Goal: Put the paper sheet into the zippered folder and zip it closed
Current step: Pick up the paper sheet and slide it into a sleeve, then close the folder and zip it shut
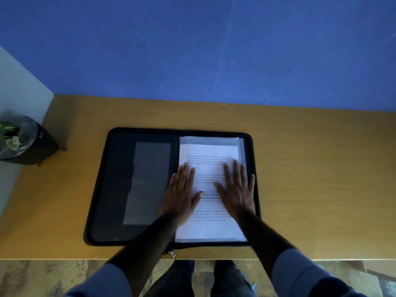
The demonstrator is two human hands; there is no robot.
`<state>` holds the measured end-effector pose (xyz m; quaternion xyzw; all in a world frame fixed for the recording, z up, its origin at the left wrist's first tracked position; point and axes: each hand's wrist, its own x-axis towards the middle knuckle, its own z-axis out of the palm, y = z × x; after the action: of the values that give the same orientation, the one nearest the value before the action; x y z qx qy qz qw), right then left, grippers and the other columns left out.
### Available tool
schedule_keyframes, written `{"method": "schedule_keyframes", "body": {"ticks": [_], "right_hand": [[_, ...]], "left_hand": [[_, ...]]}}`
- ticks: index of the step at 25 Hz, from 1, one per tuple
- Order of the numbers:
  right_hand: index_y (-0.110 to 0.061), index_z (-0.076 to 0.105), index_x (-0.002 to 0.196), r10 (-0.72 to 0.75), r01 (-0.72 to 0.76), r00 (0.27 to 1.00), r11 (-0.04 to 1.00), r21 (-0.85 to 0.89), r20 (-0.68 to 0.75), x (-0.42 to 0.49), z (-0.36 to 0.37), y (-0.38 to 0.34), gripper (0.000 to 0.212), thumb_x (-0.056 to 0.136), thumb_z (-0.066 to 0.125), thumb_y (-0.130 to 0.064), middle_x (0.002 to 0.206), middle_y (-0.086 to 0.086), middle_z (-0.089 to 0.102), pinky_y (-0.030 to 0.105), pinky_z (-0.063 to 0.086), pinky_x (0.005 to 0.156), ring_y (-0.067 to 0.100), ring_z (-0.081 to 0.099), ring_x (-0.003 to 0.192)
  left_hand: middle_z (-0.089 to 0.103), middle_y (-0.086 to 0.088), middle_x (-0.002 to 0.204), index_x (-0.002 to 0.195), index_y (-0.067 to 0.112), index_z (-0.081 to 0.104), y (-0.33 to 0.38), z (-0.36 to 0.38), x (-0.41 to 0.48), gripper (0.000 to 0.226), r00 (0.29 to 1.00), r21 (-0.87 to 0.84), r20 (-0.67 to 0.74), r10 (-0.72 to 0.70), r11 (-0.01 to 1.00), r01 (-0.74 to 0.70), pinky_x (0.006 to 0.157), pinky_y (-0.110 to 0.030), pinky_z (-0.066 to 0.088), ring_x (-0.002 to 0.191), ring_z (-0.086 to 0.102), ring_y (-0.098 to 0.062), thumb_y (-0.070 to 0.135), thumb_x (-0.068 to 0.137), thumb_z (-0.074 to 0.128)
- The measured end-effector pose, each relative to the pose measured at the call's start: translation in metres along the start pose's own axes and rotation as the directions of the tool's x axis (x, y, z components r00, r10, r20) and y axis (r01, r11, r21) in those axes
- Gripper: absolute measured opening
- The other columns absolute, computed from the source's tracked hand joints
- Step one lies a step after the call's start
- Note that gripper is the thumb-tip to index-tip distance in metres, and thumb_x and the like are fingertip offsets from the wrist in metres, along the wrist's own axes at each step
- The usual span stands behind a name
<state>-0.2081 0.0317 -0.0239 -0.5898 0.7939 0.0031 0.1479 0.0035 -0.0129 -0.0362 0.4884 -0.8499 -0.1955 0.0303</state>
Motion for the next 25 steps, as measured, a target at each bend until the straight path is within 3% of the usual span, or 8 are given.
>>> {"method": "schedule_keyframes", "body": {"ticks": [5,13,16,19,21,25], "right_hand": [[-0.031,-0.007,0.162,0.016,-0.015,0.998,1.000,0.023,-0.056,-0.005,0.005,0.012,0.073,0.100,0.008,-0.068,0.171,0.005,-0.008,0.058,0.002,0.125,0.030,-0.007,0.157],[-0.025,0.008,0.163,-0.046,0.056,0.993,0.995,0.089,-0.104,-0.013,0.007,0.018,0.075,0.099,0.013,-0.064,0.171,0.010,0.004,0.059,0.003,0.124,0.033,0.003,0.157],[-0.026,0.008,0.163,-0.045,0.056,0.994,0.993,0.107,-0.099,-0.029,0.005,0.022,0.076,0.098,0.013,-0.067,0.171,0.010,0.004,0.059,0.004,0.124,0.031,0.003,0.157],[-0.030,0.005,0.163,-0.109,0.116,0.991,0.989,0.096,-0.072,-0.056,0.003,0.022,0.076,0.097,0.007,-0.068,0.171,0.006,0.001,0.055,0.001,0.126,0.026,-0.004,0.157],[-0.032,0.002,0.162,-0.174,0.177,0.984,0.981,0.077,-0.032,-0.071,0.004,0.013,0.075,0.096,0.004,-0.068,0.171,0.002,-0.001,0.052,-0.001,0.126,0.021,-0.009,0.156],[-0.035,-0.005,0.160,-0.217,0.216,0.976,0.973,0.078,-0.003,-0.089,0.001,-0.036,0.074,0.095,-0.003,-0.070,0.170,-0.001,-0.008,0.047,-0.005,0.127,0.017,-0.014,0.156]], "left_hand": [[-0.011,-0.006,0.172,0.163,0.017,-0.004,-0.020,0.005,-0.056,0.078,1.000,0.081,0.011,0.029,0.996,-0.030,0.127,-0.045,0.008,0.159,-0.007,-0.023,0.062,0.104,0.019],[-0.006,-0.009,0.172,0.163,0.018,0.002,-0.061,-0.022,-0.141,0.081,0.960,0.242,0.014,-0.280,0.933,0.268,0.129,-0.047,0.005,0.159,-0.005,-0.027,0.067,0.100,0.015],[-0.005,-0.007,0.172,0.163,0.020,0.004,-0.082,-0.044,-0.159,0.079,0.868,0.059,-0.049,-0.494,0.866,0.497,0.128,-0.045,0.002,0.159,-0.005,-0.026,0.067,0.101,0.015],[0.007,-0.012,0.172,0.163,0.017,0.014,-0.104,-0.063,-0.156,0.077,0.755,-0.143,-0.028,-0.655,0.751,0.645,0.128,-0.049,0.010,0.158,0.005,-0.030,0.062,0.102,0.025],[0.014,-0.016,0.170,0.161,0.012,0.020,-0.116,-0.071,-0.151,0.073,0.725,-0.184,0.010,-0.688,0.711,0.678,0.126,-0.050,0.016,0.156,0.014,-0.034,0.054,0.104,0.037],[0.037,-0.020,0.159,0.156,0.007,0.033,-0.129,-0.083,-0.135,0.067,0.711,-0.320,-0.049,-0.702,0.685,0.655,0.118,-0.053,0.035,0.145,0.037,-0.040,0.038,0.101,0.056]]}}
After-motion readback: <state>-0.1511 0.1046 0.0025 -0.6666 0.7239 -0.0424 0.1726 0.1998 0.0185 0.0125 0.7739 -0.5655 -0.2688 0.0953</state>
